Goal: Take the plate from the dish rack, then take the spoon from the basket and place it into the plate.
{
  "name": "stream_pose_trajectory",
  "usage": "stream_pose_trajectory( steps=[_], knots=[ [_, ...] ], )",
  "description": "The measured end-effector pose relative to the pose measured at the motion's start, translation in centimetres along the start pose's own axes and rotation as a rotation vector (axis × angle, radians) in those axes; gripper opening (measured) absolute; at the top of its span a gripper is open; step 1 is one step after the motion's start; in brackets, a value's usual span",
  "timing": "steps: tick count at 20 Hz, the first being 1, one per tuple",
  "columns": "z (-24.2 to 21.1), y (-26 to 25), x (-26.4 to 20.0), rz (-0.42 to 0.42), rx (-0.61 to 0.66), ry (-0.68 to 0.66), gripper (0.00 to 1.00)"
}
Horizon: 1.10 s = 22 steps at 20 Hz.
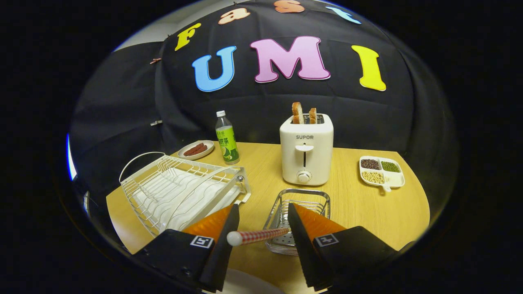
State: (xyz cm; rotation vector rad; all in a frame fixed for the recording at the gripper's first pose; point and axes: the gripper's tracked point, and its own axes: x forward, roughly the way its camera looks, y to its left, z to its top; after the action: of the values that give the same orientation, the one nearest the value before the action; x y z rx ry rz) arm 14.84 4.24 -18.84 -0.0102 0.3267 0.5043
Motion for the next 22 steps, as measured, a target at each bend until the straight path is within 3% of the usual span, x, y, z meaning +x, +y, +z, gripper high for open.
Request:
stream_pose_trajectory(
  steps=[6,9,11,13,16,17,20,21,22],
  knots=[
    [0.2,-2.0,-0.4,-0.059,0.025,-0.005,0.42],
    [0.0,-2.7,-0.7,-0.058,0.073,0.01,0.4],
    [-0.5,-3.2,-0.6,-0.064,0.06,0.002,0.58],
    [-0.5,-2.9,-0.7,-0.049,0.061,-0.005,0.6],
    [-0.3,-3.1,-0.5,-0.06,0.078,-0.023,0.56],
    [-0.4,-3.3,-0.2,-0.066,0.094,-0.021,0.4],
    [0.0,-4.5,-0.6,-0.113,0.101,-0.035,0.37],
    [0.1,-5.7,-0.5,-0.152,0.084,-0.045,0.31],
    [0.0,-5.3,-0.3,-0.133,0.101,-0.037,0.27]
  ],
)
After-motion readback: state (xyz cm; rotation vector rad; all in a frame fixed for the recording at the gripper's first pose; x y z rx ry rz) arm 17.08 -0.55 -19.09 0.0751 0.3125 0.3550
